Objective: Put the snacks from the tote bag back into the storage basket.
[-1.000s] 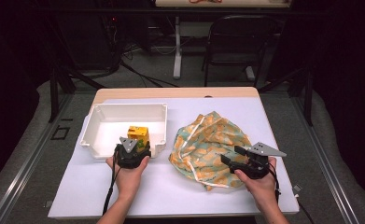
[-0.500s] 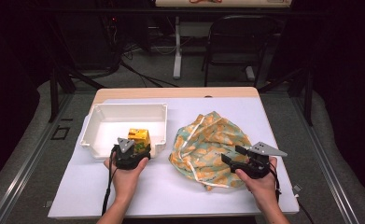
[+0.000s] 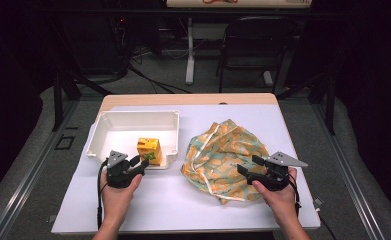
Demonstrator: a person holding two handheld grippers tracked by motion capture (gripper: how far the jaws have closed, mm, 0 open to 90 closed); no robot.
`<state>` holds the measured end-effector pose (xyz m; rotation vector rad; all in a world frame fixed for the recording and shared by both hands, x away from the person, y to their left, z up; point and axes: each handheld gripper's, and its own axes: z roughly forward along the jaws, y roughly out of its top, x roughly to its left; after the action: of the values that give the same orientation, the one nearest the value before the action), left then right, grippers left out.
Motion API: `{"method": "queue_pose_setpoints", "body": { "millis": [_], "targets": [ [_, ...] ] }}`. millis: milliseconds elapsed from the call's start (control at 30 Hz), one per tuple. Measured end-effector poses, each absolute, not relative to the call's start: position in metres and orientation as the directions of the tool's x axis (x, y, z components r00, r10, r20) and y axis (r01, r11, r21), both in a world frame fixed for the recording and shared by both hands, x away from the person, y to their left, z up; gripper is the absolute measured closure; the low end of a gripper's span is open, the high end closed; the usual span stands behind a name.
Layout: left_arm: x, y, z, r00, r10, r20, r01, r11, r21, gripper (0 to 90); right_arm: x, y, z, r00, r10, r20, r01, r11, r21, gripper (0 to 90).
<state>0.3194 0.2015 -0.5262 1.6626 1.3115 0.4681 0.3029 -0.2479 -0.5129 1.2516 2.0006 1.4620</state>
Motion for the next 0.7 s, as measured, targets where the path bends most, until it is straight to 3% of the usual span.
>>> {"method": "queue_pose_setpoints", "body": {
  "millis": [133, 233, 700],
  "targets": [
    [0.322, 0.211, -0.527, 0.329, 0.911, -0.249, 0.552, 0.029, 0.833, 82.2, 0.304, -0.249, -0.514, -0.539, 0.818, 0.202, 0.443, 0.071, 0.894, 26.6],
    [0.326, 0.218, -0.528, 0.287, 0.927, -0.241, 0.551, 0.046, 0.833, 90.0, 0.303, -0.248, -0.514, -0.539, 0.818, 0.202, 0.443, 0.071, 0.894, 26.7],
    [0.360, 0.223, -0.546, 0.223, 0.944, -0.244, 0.569, 0.077, 0.818, 90.0, 0.304, -0.246, -0.516, -0.539, 0.818, 0.201, 0.443, 0.073, 0.894, 26.8]
  ]
}}
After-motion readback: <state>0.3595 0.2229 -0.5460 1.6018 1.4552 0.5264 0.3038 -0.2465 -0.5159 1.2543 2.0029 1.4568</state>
